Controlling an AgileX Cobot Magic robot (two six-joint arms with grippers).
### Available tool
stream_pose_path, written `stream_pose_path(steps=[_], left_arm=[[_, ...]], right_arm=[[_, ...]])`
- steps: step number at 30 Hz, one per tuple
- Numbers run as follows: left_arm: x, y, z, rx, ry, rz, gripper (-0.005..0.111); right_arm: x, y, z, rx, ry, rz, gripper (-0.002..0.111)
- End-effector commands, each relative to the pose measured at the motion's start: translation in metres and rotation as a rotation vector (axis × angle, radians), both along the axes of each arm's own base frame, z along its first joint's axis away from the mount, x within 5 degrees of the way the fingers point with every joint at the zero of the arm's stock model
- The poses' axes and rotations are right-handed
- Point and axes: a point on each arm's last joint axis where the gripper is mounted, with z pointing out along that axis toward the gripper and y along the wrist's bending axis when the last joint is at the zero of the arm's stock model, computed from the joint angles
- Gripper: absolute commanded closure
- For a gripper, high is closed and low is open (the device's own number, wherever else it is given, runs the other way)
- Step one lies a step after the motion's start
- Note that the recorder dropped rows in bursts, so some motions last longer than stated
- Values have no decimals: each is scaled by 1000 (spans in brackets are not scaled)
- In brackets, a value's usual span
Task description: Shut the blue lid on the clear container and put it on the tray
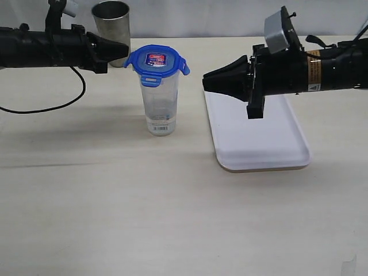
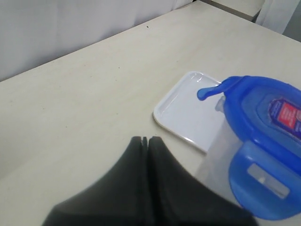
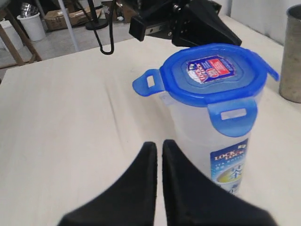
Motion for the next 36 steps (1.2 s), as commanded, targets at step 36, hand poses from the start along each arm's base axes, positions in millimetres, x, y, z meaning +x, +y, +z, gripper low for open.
stream_pose_path(steps=[36], left_arm=[[-7,-7,7,-27,-57,-141,107]], right_arm=[[0,4,0,0,-14,20,104]])
